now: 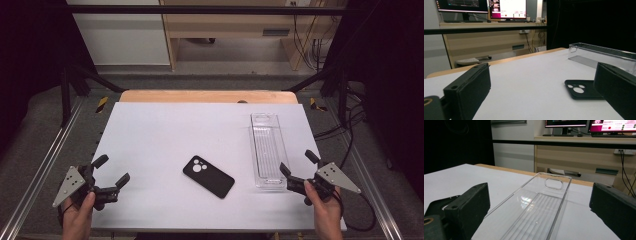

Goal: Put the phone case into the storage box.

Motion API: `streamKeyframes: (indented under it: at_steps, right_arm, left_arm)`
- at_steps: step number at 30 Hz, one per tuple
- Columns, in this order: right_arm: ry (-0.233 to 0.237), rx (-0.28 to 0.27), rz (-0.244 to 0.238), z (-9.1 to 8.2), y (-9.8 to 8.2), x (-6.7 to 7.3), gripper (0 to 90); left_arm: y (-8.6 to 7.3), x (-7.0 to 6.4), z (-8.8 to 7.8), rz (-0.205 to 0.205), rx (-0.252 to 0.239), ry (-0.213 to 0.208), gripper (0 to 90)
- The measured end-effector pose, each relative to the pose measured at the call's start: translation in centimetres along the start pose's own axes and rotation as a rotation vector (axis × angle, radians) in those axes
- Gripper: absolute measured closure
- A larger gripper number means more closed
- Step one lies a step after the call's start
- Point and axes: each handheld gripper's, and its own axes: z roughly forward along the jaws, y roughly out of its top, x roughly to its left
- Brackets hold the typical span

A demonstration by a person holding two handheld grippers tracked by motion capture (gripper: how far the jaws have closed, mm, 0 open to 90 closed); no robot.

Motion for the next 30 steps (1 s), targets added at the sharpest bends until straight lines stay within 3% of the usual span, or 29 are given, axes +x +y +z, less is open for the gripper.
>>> streamKeyframes:
  at_steps: [5, 9, 11, 17, 24, 30]
  right_arm:
    - [-0.008, 0.079, 0.068, 0.1, 0.0, 0.0, 2.9]
    - [-0.04, 0.076, 0.071, 0.2, 0.1, 0.0, 3.4]
    - [-0.071, 0.062, 0.099, 0.3, 0.3, -0.1, 3.6]
    - [-0.135, 0.05, 0.114, 0.1, 0.8, 0.1, 4.2]
    - [-0.149, 0.069, 0.118, 0.3, 0.9, 0.4, 5.0]
    - [-0.148, 0.071, 0.092, 0.6, 1.6, 1.4, 4.3]
  left_arm:
    - [0.0, -0.1, 0.1, 0.002, 0.004, -0.001, 1.1]
    - [-0.1, 0.0, 0.1, 0.001, 0.007, 0.007, 1.1]
    - [-0.2, 0.0, 0.1, -0.002, 0.011, 0.01, 1.1]
    - [0.0, 0.1, 0.0, -0.002, 0.005, 0.032, 1.2]
    - [-0.1, 0.1, -0.1, -0.006, 0.01, 0.039, 1.1]
    - [-0.1, 0.2, -0.3, -0.01, 0.009, 0.043, 1.1]
